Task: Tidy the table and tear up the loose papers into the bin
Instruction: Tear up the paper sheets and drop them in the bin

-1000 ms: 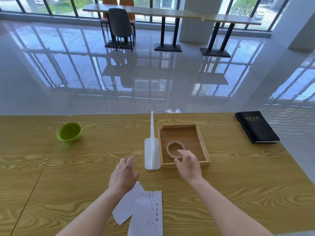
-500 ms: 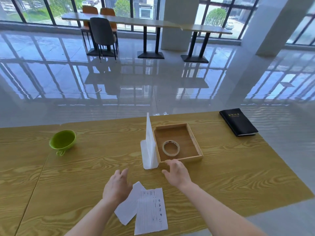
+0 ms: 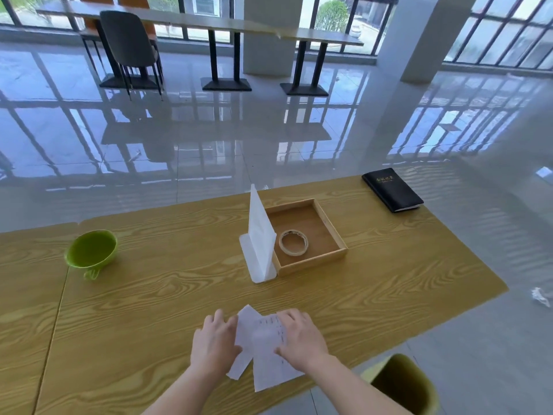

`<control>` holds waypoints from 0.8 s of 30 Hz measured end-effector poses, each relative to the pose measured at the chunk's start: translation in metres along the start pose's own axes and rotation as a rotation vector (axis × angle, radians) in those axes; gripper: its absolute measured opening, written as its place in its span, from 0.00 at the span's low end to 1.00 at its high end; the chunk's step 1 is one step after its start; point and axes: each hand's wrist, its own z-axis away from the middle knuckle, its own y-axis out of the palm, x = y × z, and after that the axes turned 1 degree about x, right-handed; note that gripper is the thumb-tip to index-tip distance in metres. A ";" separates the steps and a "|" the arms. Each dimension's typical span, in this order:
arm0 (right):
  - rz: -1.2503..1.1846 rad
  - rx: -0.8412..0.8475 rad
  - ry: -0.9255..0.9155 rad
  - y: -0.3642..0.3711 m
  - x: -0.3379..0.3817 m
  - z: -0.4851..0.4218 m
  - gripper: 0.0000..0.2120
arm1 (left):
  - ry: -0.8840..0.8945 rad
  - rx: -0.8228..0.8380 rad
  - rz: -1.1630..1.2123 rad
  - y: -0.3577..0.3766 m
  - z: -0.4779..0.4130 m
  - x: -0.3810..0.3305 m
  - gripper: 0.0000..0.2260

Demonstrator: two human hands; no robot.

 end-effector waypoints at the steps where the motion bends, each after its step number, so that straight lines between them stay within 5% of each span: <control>1: 0.002 -0.014 -0.004 0.001 0.000 0.001 0.30 | 0.004 -0.005 -0.017 0.000 -0.001 0.001 0.19; 8: 0.097 -0.069 -0.043 0.007 -0.001 -0.001 0.32 | 0.012 -0.061 -0.027 0.008 -0.006 0.005 0.19; 24: -0.061 -0.194 0.016 0.009 -0.015 0.003 0.10 | -0.065 -0.133 0.117 0.015 0.001 0.011 0.06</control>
